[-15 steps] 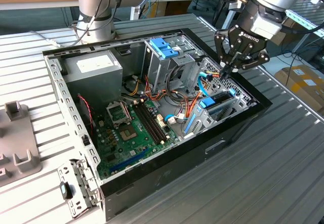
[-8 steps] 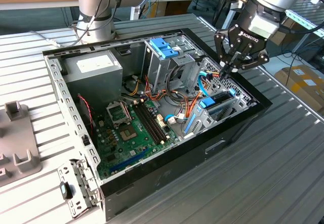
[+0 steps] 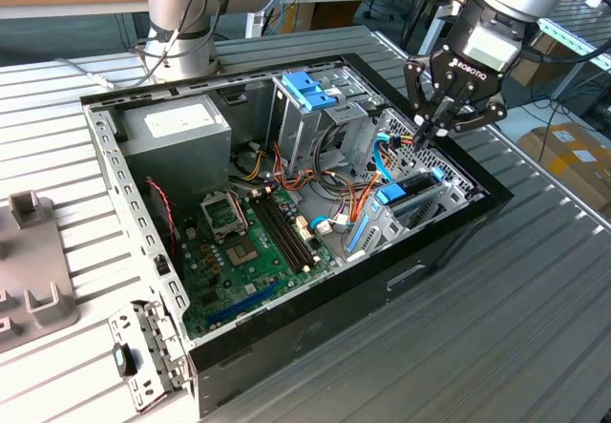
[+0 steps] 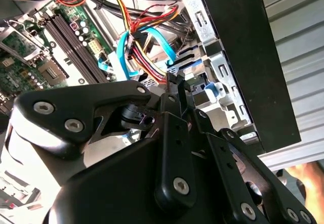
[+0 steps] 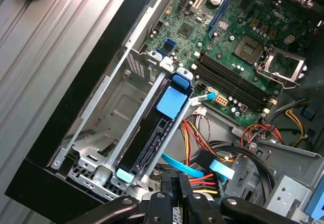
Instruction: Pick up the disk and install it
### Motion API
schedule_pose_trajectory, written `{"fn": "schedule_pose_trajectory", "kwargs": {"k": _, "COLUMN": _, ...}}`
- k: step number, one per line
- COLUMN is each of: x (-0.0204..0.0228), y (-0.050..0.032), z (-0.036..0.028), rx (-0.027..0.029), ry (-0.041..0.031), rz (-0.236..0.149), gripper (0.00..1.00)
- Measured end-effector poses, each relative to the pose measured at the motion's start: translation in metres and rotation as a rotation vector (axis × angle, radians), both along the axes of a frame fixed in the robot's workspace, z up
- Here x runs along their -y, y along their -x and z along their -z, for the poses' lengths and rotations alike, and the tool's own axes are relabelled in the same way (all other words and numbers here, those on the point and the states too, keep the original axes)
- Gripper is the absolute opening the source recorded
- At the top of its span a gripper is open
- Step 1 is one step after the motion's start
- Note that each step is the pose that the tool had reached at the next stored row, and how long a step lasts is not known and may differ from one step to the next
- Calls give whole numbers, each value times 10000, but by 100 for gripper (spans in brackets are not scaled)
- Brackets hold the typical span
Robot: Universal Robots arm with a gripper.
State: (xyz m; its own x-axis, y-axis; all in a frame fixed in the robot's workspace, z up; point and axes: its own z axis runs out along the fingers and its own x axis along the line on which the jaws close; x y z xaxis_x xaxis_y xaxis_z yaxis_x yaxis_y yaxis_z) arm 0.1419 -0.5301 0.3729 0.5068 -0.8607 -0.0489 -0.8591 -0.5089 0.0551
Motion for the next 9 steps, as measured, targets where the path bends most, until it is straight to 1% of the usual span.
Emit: {"fn": "schedule_pose_trajectory", "kwargs": {"k": 9, "x": 0, "y": 0, "z": 0, "rx": 0, "ry": 0, "rz": 573, "gripper": 18}}
